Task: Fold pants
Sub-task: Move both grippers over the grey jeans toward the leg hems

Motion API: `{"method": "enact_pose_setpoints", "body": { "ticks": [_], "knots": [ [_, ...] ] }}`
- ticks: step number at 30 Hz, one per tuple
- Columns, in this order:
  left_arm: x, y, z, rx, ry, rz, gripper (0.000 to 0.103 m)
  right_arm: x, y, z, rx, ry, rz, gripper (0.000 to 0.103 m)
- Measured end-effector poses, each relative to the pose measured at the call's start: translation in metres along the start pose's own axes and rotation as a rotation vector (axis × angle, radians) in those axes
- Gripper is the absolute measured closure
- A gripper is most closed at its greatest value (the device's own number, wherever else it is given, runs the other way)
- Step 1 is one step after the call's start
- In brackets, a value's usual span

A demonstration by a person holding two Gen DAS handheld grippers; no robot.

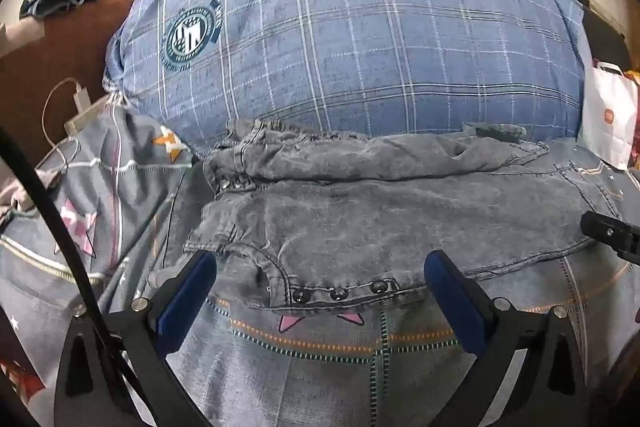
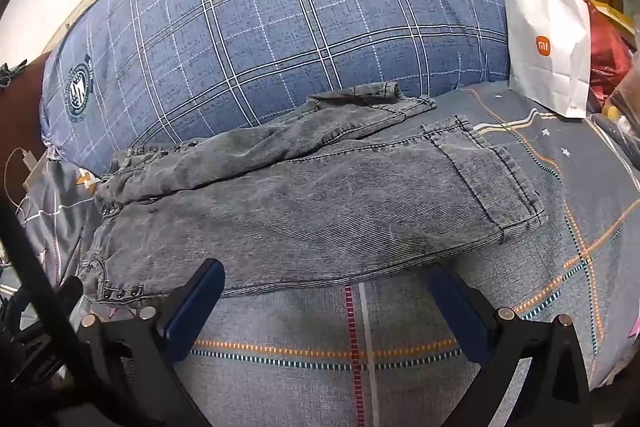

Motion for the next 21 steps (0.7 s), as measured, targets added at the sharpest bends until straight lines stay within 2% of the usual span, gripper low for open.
{"method": "enact_pose_setpoints", "body": {
  "ticks": [2,6,9,12,17,21],
  "knots": [
    [0.002,0.003,0.004,0.001,0.005,-0.009,0.000,0.000,0.004,0.000,0.014,-0.006,0.002,0.000],
    [0.006,0.003,0.006,-0.012,-0.003,-0.003,0.000,-0.002,0.001,-0.009,0.054,-0.083,0.031,0.000],
    [0.007,0.002,0.004,0.011,-0.007,0.013,0.000,-0.004,-0.002,-0.013,0.053,-0.121,0.048,0.000],
    [0.007,0.002,0.003,0.033,-0.009,0.022,0.000,-0.006,-0.002,-0.012,0.015,-0.107,0.039,0.000],
    [0.007,0.001,0.002,0.063,-0.013,0.020,0.000,-0.002,0.003,-0.005,-0.073,-0.033,0.020,0.000],
    [0.006,0.002,0.001,0.061,-0.028,0.013,0.000,0.003,0.011,-0.008,-0.072,-0.050,-0.008,0.000]
  ]
}}
Point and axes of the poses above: each gripper's, at about its wrist camera, not at the fingertips, and z roughly the way its jaws point, y to its left, x to its underside, the point moved 3 cm from there along z, roughly the way its jaws point, and after that the axes turned 15 degrees about x, right-handed, at the moved point
